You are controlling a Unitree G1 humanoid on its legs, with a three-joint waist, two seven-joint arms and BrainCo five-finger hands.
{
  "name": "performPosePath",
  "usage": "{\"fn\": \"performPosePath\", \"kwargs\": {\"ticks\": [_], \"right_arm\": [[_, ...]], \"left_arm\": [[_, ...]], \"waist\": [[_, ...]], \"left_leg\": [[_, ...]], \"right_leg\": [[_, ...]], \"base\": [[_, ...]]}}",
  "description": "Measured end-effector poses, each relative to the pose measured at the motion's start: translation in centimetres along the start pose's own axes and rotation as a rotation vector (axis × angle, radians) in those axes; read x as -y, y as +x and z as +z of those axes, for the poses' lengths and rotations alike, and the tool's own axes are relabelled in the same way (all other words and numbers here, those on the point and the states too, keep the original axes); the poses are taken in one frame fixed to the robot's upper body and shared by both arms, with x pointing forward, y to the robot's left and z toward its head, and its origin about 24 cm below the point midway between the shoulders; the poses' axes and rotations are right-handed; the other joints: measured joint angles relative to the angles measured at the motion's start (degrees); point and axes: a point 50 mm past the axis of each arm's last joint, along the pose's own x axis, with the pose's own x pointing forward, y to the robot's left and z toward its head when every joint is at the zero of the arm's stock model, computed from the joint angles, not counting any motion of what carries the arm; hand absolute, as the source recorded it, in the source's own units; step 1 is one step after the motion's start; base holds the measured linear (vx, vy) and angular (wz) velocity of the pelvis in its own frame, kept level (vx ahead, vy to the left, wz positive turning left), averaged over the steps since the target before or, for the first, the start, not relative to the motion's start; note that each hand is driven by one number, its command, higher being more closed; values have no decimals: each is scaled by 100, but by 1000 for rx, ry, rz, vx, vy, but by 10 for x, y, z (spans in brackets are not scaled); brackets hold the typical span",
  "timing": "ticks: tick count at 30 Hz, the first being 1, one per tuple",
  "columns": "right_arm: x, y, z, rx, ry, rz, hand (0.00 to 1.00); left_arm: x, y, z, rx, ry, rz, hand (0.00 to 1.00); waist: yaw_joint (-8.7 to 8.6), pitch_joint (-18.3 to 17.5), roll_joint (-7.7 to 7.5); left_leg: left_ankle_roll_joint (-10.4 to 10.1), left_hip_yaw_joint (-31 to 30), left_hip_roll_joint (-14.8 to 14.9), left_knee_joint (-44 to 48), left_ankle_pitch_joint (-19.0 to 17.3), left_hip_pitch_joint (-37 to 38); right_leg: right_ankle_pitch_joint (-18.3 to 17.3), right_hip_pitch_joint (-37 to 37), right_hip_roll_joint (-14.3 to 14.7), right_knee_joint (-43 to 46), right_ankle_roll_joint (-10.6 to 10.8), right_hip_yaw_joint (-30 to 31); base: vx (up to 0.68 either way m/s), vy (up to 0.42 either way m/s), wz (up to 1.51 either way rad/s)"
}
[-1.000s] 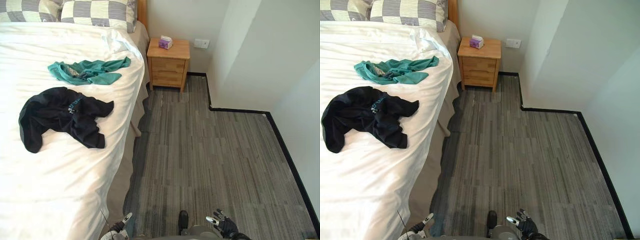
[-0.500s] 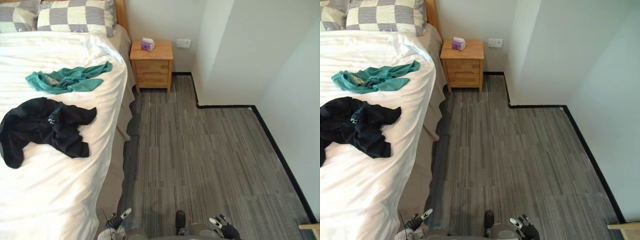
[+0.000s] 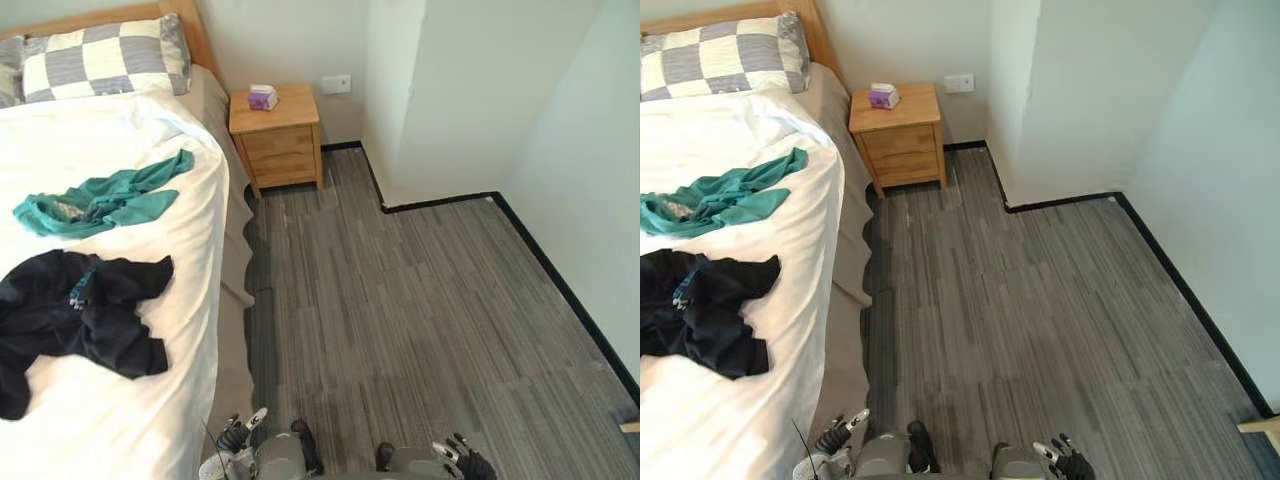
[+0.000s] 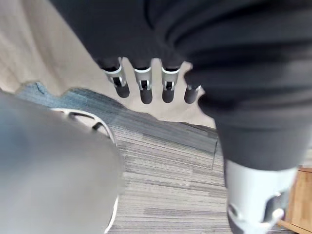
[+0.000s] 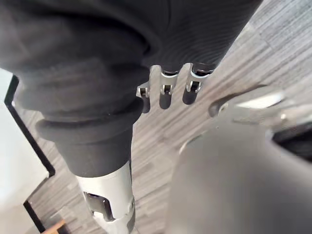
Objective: Tidy the bed and pick cloth on bed and put in laundry
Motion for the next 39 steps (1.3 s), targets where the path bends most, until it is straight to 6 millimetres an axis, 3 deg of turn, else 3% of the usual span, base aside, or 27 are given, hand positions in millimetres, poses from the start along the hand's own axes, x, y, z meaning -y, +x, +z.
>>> {"fn": "performPosePath", "kwargs": {"ticks": [1, 3, 4, 6, 7, 8, 10, 11, 12, 13, 15, 18, 20, 23, 25, 26, 27, 28, 29, 30, 31, 32, 33, 34, 35, 37, 39], "right_arm": [[1, 0, 1, 12, 5, -11, 0], [2, 0, 3, 19, 19, -14, 0], [1, 0, 1, 21, 45, -15, 0], [2, -2, 0, 30, 83, -24, 0], [4, -3, -2, 34, 109, -33, 0], [4, -4, -4, 34, 127, -37, 0], [4, -7, -12, 31, 163, -47, 0], [4, -11, -21, 20, 176, -55, 0], [5, -12, -21, 27, 195, -66, 0], [15, -16, -19, 39, 189, -90, 0], [21, -15, -14, 46, 185, -120, 0], [23, -13, -8, 29, 140, -117, 0], [22, -10, -3, 27, 114, -109, 0], [19, -4, 5, 15, 67, -91, 0], [9, 4, 18, 24, 6, -49, 0], [8, 5, 19, 26, -4, -44, 0], [9, 5, 20, 25, -26, -37, 0], [9, 5, 21, 21, -35, -37, 0], [9, 5, 21, 23, -38, -35, 0], [5, 6, 19, 15, -51, -21, 0], [6, 6, 20, 9, -69, -19, 0], [4, 7, 21, 8, -83, -14, 0], [1, 8, 22, 8, -96, -5, 0], [-2, 10, 24, 12, -100, 4, 0], [-7, 13, 28, 23, -103, 17, 0], [-14, 16, 33, 36, -108, 38, 0], [-16, 16, 34, 52, -109, 40, 0]], "left_arm": [[0, 0, -1, -5, 24, 2, 0], [-5, -1, -4, -24, 89, 18, 0], [-5, -1, -6, -37, 122, 18, 0], [-1, 1, -5, -44, 141, 12, 0], [5, 3, -1, -40, 160, -5, 0], [11, 4, 3, -26, 171, -19, 0], [14, 5, 5, -19, 176, -24, 0], [18, 3, -2, -32, 121, -20, 0], [16, 2, -5, -39, 98, -9, 0], [26, 0, -12, -56, 69, -28, 0], [35, -2, -16, -54, 53, -46, 0], [29, -3, -15, -42, 11, -21, 0], [26, -2, -12, -32, -4, -14, 0], [25, -1, -6, 2, -21, -18, 0], [28, -2, -3, 26, -44, -33, 0], [29, -2, -3, 26, -44, -35, 0], [30, -2, -5, 21, -54, -40, 0], [31, -2, -4, 21, -82, -43, 0], [30, -2, -3, 24, -81, -41, 0], [28, 0, 2, 31, -76, -36, 0], [30, 0, 4, 31, -86, -42, 0], [30, 0, 4, 24, -96, -40, 0], [28, 1, 3, 10, -119, -32, 0], [24, 1, -2, -16, -131, -14, 0], [21, 0, -5, -32, -120, -6, 0], [17, 1, -5, -37, -94, 2, 0], [15, 0, -7, -38, -73, 3, 0]], "waist": [[-24, 48, -19], [-15, 89, 62], [-35, 101, 98], [-114, 129, 176], [-148, 146, 231], [-139, 138, 161], [-117, 160, -2], [-139, 151, -17], [-143, 141, 21], [-195, 22, 379], [-189, -13, 515], [-138, -36, 612], [-139, 50, 641], [-66, 141, 560], [41, 151, 585], [41, 151, 589], [51, 139, 646], [121, 124, 636], [145, 103, 595], [146, 7, 512], [149, 11, 518], [177, 13, 525], [214, 15, 513], [208, -2, 443], [212, -42, 325], [196, -34, 169], [193, -29, 177]], "left_leg": [[0, -33, -74, -329, 1, 419], [4, -219, -25, -530, -1, 860], [5, -327, 111, -551, -16, 1045], [-86, -477, 315, -625, -100, 1217], [-161, -626, 447, -744, -147, 1320], [-207, -720, 415, -954, -142, 1449], [-481, -739, 256, -1073, -179, 1647], [-682, -856, 250, -1071, -476, 2101], [-774, -903, 360, -1049, -605, 2314], [-882, -876, 629, -864, -657, 2424], [-1021, -830, 910, -60, -444, 2188], [-1051, -1139, 1586, 2567, 848, 1054], [-915, -1142, 1847, 3942, 638, 403], [-764, -913, 1362, 3791, 14, -304], [-719, -541, 691, 1651, -24, -599], [-739, -366, 574, 1050, 35, -589], [-751, 117, 423, -259, 391, -600], [-381, 497, 473, -419, 901, -747], [-244, 639, 481, -348, 994, -769], [-19, 867, 417, -75, 925, -952], [410, 878, 475, 351, 659, -1148], [582, 880, 490, 470, 560, -1183], [584, 942, 472, 583, 387, -1116], [636, 928, 259, 379, 314, -816], [690, 887, -19, 76, 209, -438], [681, 587, -286, -4, 1, -84], [647, 71, -435, -197, -101, 340]], "right_leg": [[267, -163, -116, 546, -24, -158], [-210, -241, -48, 506, 116, -436], [-457, -285, 123, -59, 126, -713], [-458, -345, 444, -1206, 73, -957], [-118, -431, 716, -2527, 75, -1035], [445, -565, 766, -3855, 308, -1007], [763, -832, 595, -4412, 471, -729], [731, -673, 503, -4396, 430, -440], [1134, -583, 568, -4262, 83, -390], [1198, -676, 704, -3625, -149, -465], [910, -637, 790, -3234, -523, -538], [491, -35, 1149, -3523, -646, -596], [415, 605, 1366, -3981, -744, -537], [225, 1450, 1327, -4422, -695, -394], [28, 1753, 1178, -4514, -621, -223], [-9, 1827, 1161, -4562, -582, -231], [-56, 2042, 1184, -4785, -509, -292], [-105, 2283, 1206, -5058, -426, -368], [-130, 2345, 1167, -5148, -383, -405], [-192, 2413, 1015, -5210, -237, -523], [-167, 2403, 988, -5169, -130, -685], [-156, 2403, 971, -5104, -114, -715], [-146, 2385, 895, -4806, -29, -762], [-300, 2213, 649, -3880, 301, -840], [-424, 1581, 197, -1945, 602, -813], [-189, 845, -339, 25, 830, -740], [-332, 543, -508, 603, 614, -886]], "base": [[527, 63, 24], [438, 8, 5], [291, -60, 19], [343, -97, 45], [425, -139, 67], [365, -138, 58], [569, -297, 49], [709, -409, 53], [777, -441, 70], [642, -377, 53], [567, -410, 29], [524, -379, -9], [451, -194, -13], [454, -106, -27], [405, 20, -44], [417, 72, -10], [467, 106, 8], [387, 92, 11], [581, 133, 29], [596, 104, 56], [719, 119, 57], [568, 88, 38], [573, 149, 37], [661, 209, 52], [529, 178, 56], [471, 60, 86], [452, -44, 127]]}}
